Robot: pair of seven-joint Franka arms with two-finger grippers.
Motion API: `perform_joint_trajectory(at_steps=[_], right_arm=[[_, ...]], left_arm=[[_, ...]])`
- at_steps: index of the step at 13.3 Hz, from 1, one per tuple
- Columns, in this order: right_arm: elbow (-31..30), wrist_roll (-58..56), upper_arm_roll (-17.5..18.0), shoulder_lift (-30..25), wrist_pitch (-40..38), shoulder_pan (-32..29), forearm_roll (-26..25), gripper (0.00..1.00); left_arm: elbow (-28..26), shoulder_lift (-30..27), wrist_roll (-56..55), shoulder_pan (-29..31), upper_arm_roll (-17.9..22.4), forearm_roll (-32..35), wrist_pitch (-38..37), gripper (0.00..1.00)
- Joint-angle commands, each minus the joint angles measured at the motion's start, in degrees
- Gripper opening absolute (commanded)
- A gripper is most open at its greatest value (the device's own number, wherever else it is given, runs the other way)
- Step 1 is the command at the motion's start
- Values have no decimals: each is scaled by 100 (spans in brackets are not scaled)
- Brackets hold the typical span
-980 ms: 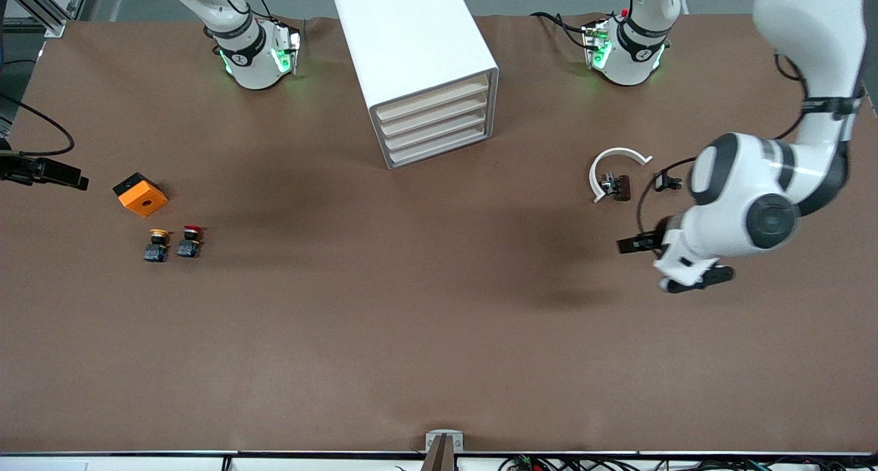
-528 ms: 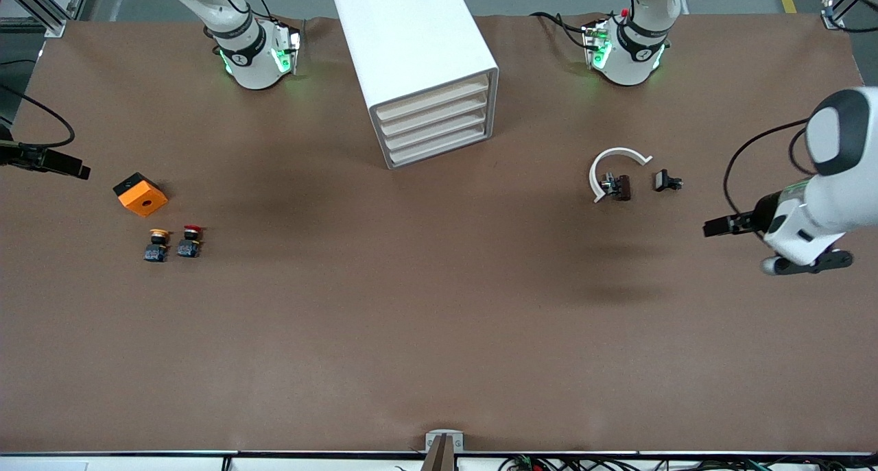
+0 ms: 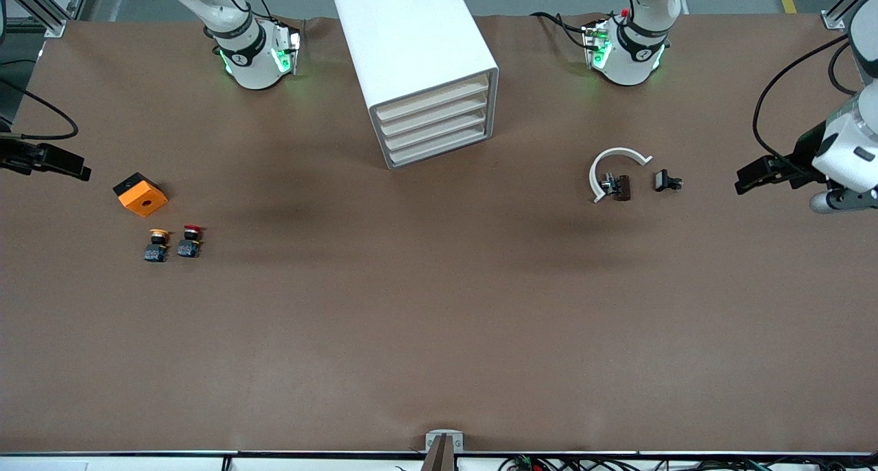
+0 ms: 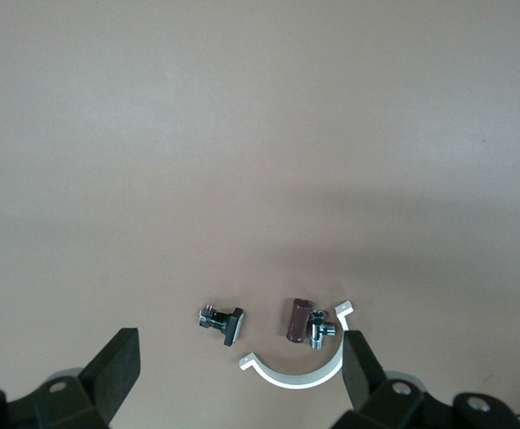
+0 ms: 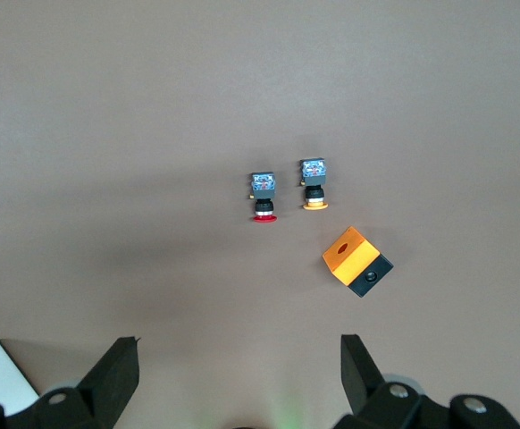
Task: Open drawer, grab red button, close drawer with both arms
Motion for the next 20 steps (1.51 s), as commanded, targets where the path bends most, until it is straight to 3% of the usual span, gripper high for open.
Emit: perform_joint_trajectory(at_steps=[1,5,11,14,20], right_arm=[[255,-81,-23,18,-105,-13,-87,100],[386,-301,-58,10,-332,-66,-87,100],[949,-301,-67,10,-720,-162,-43,100],[897,-301,-58,-25,-843,-206,228,100],[809,-301,-6,-350,-817,13,326,100]], left_arm=[[-58,-203,-30,-928,808,-98,-30,100],[257,-185,-57,-2170,1970,-63,-145,100],[776,-132,-39,-2190,1869,-37,-206,100],[1268,-115,-13,-2208,1850,7,-732,100],[1365,-159,66,-2181,1886,-28,-1261,100]])
